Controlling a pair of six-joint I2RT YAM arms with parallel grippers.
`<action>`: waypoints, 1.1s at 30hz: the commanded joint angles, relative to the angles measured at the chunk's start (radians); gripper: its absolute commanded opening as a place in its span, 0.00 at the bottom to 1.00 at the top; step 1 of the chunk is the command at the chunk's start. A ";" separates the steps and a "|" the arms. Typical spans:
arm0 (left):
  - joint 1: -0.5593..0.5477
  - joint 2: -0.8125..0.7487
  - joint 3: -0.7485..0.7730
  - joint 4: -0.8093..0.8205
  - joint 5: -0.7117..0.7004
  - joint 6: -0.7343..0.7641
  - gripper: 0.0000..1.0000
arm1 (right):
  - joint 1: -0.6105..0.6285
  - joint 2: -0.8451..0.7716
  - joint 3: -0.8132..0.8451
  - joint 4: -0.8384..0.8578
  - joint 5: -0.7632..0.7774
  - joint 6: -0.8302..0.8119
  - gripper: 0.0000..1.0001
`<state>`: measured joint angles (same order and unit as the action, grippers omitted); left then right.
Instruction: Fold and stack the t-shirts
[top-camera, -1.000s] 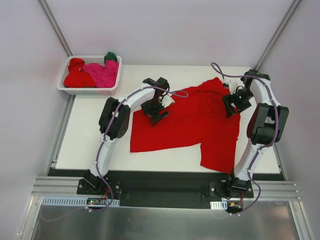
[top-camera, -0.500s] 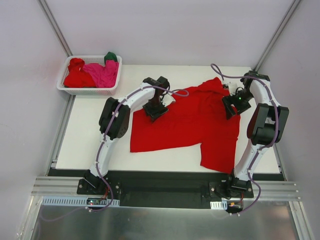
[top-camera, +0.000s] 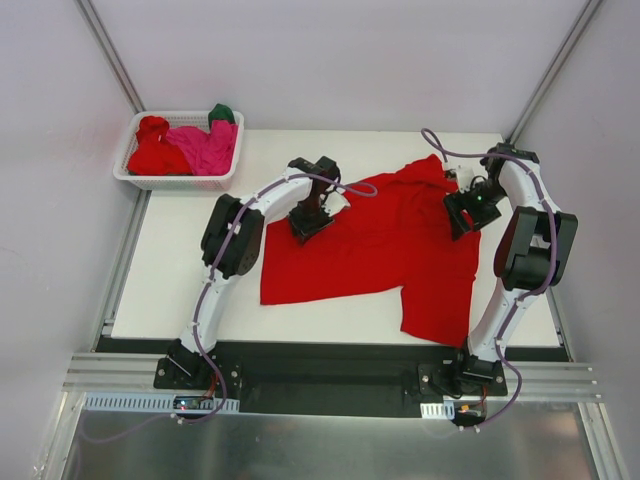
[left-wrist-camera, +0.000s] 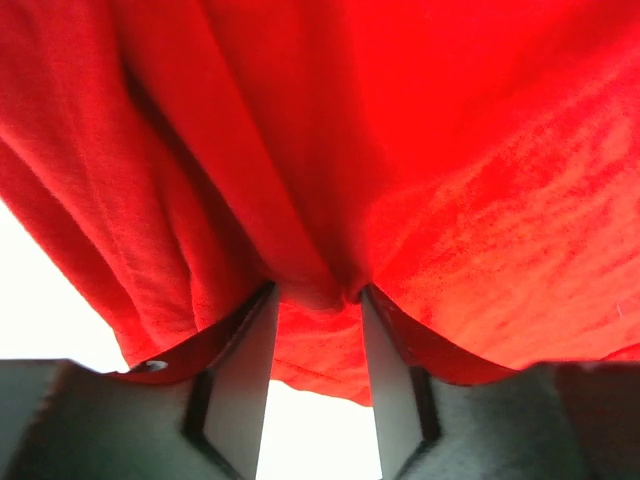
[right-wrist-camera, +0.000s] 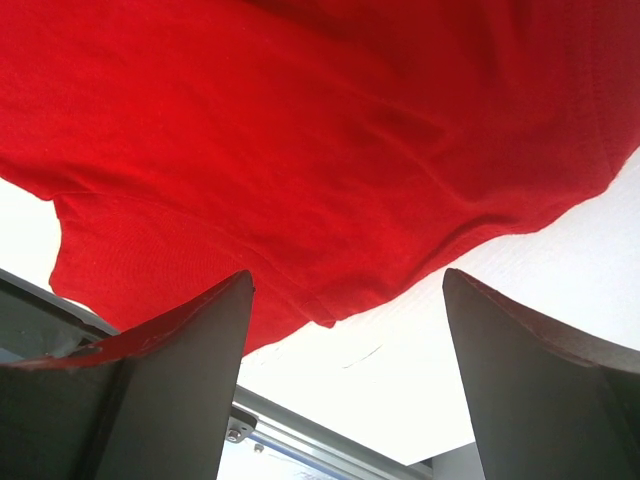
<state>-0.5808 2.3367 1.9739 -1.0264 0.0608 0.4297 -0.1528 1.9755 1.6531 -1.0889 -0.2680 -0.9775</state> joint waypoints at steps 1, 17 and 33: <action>0.013 0.023 0.011 -0.014 -0.033 0.007 0.36 | 0.004 -0.076 -0.016 -0.023 -0.024 -0.015 0.80; 0.025 0.013 0.042 -0.014 -0.056 0.012 0.36 | 0.004 -0.075 -0.021 -0.025 -0.033 -0.010 0.80; 0.025 0.003 0.043 -0.014 -0.056 0.004 0.00 | 0.006 -0.073 -0.022 -0.026 -0.033 -0.010 0.80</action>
<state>-0.5613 2.3413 1.9892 -1.0237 0.0166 0.4335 -0.1524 1.9579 1.6314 -1.0893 -0.2749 -0.9775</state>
